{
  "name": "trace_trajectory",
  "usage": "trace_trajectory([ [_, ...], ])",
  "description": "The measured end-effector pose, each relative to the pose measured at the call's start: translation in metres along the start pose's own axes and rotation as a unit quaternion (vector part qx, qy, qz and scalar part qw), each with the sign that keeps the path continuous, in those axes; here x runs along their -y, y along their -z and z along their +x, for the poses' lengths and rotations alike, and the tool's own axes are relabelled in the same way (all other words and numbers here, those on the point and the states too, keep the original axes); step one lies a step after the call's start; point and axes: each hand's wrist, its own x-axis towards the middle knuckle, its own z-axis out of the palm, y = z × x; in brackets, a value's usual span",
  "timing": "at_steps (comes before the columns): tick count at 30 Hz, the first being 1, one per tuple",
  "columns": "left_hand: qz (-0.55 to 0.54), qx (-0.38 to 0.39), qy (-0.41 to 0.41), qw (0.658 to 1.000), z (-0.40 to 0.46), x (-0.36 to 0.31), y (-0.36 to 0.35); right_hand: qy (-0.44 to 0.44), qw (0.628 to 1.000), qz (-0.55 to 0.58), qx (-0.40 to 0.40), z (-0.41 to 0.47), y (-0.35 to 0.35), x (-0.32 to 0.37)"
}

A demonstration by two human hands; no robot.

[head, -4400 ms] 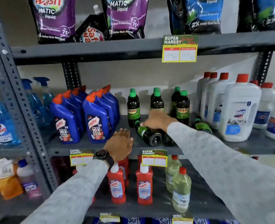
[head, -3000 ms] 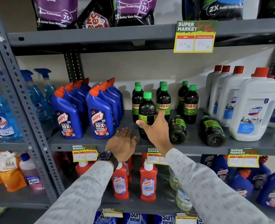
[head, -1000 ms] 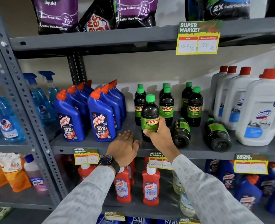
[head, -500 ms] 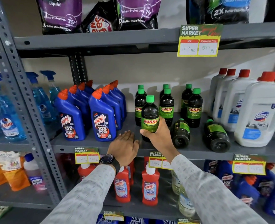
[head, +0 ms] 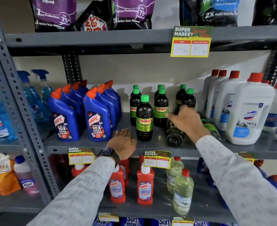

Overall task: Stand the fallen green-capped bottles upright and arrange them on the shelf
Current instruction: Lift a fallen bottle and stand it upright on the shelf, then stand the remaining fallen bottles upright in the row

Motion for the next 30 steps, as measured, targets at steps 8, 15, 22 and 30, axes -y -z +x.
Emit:
trace_trajectory([
  [8, -0.002, -0.002, 0.009, 1.0, -0.002, -0.001, -0.001, -0.185, 0.946, 0.15, 0.219, 0.006, -0.013, -0.014],
  [15, -0.02, -0.006, 0.003, 1.0, -0.002, 0.001, -0.002, -0.173, 0.945, 0.193, 0.199, 0.007, 0.003, -0.012],
  [22, -0.017, -0.014, 0.003, 1.0, 0.0, 0.002, -0.005, -0.04, 0.943, 0.33, -0.008, 0.008, 0.005, -0.003],
  [30, -0.004, -0.016, 0.006, 1.0, 0.0, 0.001, -0.005, 0.031, 0.952, 0.291, -0.091, -0.021, -0.043, -0.023],
])
